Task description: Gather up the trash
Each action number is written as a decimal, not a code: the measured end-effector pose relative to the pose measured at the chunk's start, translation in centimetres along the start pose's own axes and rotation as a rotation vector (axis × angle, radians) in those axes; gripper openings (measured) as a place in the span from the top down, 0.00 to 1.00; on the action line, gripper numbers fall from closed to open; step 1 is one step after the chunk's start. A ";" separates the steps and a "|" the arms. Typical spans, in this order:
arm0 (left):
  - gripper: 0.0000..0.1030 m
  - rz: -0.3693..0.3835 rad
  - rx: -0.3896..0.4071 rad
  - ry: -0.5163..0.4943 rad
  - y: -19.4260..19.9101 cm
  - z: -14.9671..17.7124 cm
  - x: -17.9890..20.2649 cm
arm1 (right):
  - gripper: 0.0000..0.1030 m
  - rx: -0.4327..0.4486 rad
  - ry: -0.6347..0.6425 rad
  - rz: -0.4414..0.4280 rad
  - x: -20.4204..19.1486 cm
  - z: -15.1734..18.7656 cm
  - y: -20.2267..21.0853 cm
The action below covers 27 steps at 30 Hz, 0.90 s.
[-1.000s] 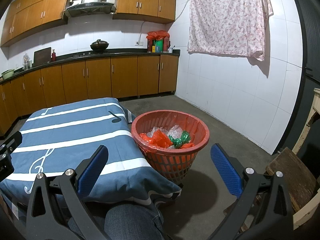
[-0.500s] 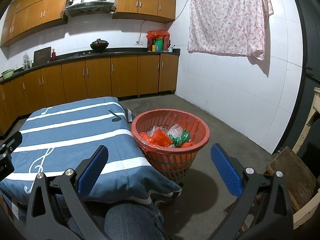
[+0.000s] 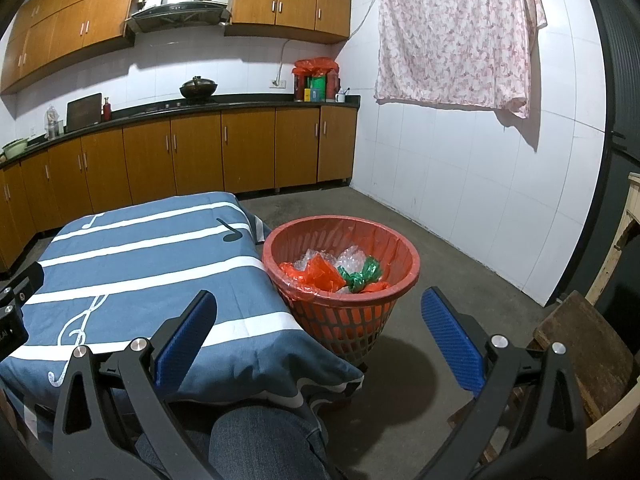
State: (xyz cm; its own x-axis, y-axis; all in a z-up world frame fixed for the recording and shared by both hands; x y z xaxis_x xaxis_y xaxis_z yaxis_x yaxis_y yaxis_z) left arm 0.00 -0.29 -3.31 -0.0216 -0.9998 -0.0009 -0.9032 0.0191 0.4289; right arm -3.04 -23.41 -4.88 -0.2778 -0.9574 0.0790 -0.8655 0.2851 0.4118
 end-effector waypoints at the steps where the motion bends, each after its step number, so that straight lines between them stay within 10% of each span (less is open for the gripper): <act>1: 0.04 -0.001 -0.001 0.001 0.0 0.1 0.1 | 0.02 0.000 0.000 0.000 0.0 0.0 0.0; 27: 0.04 -0.001 -0.009 0.000 -0.5 0.1 -0.1 | 0.02 -0.002 -0.001 0.000 0.2 -0.2 0.0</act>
State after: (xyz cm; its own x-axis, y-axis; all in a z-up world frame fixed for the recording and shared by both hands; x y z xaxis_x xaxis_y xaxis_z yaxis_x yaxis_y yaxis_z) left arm 0.40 -0.21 -3.60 -0.0207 -0.9998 -0.0018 -0.8991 0.0178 0.4374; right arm -3.05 -23.58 -4.68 -0.2779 -0.9575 0.0779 -0.8648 0.2846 0.4137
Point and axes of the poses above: each gripper's, at about its wrist camera, not at the fingertips, and y roughly against the way its jaws point, x to its right, z to its underside, the point moved 2 cm from there along -y, roughly the way its jaws point, and after that the axes turned 1 degree about y, right-handed, at the moved point
